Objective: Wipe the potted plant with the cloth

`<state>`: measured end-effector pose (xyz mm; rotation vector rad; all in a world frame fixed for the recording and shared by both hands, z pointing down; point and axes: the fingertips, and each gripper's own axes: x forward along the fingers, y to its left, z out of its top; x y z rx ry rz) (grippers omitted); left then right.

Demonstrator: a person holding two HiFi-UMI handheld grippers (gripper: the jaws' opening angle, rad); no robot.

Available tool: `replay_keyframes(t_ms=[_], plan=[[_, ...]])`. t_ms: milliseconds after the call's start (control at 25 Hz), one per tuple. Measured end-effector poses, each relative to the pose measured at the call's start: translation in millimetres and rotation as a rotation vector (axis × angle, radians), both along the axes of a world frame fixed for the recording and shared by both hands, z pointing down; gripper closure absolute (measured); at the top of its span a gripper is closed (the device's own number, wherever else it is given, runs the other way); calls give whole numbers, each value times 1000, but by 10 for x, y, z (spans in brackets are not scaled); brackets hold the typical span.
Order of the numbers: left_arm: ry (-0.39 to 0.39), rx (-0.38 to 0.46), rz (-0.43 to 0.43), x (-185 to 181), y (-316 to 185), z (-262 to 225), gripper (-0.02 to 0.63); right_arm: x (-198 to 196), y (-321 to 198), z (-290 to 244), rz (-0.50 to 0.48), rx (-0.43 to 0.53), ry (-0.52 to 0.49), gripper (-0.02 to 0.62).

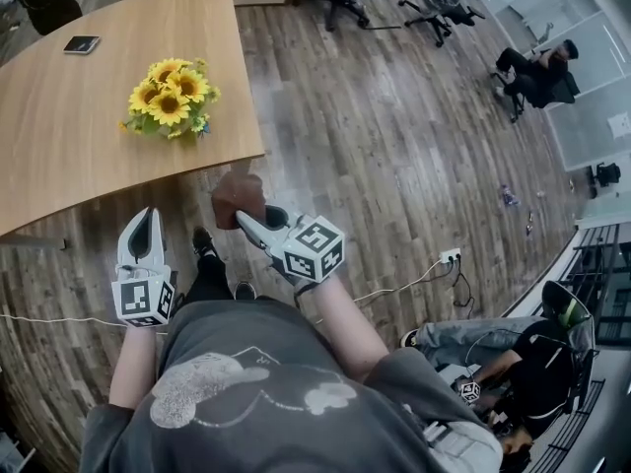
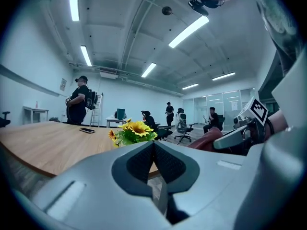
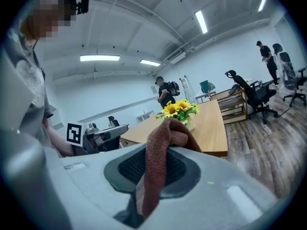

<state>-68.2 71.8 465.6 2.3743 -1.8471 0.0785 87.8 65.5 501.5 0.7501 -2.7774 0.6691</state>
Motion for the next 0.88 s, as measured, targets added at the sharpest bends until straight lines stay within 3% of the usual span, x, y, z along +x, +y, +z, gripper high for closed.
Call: replay_keyframes(t_ms=[560,880], plan=[[63,79,-48,138,599,-404,588,74,562,-200,-45,58,-3,546],[61,45,-14,85,549,-330,588,72,527,-240,4,56,-10,546]])
